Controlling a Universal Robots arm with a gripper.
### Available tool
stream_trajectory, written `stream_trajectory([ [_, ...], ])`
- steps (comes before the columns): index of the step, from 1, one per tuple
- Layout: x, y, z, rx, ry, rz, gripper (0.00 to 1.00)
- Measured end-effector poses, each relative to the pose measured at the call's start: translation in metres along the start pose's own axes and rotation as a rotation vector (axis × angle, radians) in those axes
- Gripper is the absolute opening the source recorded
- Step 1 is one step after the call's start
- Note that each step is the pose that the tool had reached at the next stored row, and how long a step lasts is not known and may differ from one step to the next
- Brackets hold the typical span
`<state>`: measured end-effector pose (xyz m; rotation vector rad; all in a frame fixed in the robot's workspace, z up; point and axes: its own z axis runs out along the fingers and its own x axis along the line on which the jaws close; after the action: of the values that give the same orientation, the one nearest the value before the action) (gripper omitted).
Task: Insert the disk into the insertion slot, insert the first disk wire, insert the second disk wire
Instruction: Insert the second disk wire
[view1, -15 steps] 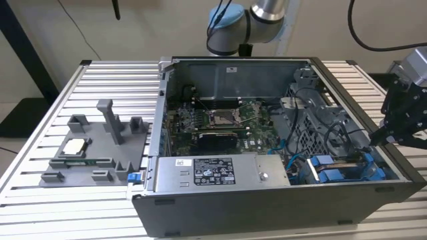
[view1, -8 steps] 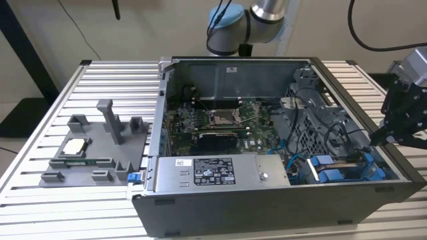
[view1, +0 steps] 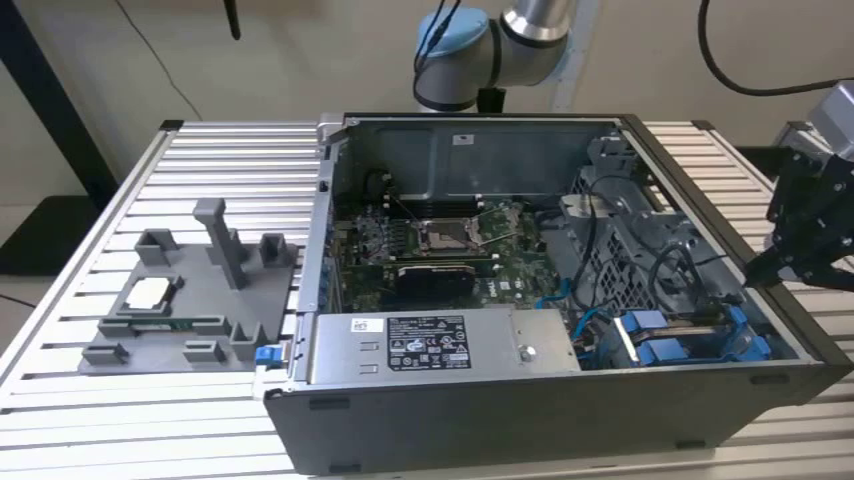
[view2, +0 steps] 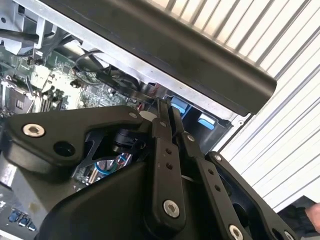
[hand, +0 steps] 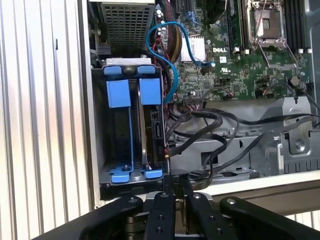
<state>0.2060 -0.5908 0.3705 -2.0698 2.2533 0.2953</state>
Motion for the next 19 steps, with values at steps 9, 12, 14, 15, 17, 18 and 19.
stream_trajectory([
  [9, -0.0024, 0.0119, -0.0173, 0.0003, 0.0021, 0.0, 0.16],
  [12, -0.0029, 0.0181, -0.0212, 0.0007, 0.0026, 0.0, 0.16],
  [14, -0.0029, 0.0226, -0.0225, 0.0014, 0.0038, 0.0, 0.16],
  [15, -0.0029, 0.0252, -0.0226, 0.0019, 0.0041, 0.0, 0.16],
  [17, -0.0029, 0.0307, -0.0224, 0.0036, 0.0053, 0.0, 0.16],
  [18, -0.0031, 0.034, -0.022, 0.0047, 0.0057, 0.0, 0.16],
  [19, -0.0033, 0.0376, -0.0216, 0.0059, 0.0058, 0.0, 0.16],
])
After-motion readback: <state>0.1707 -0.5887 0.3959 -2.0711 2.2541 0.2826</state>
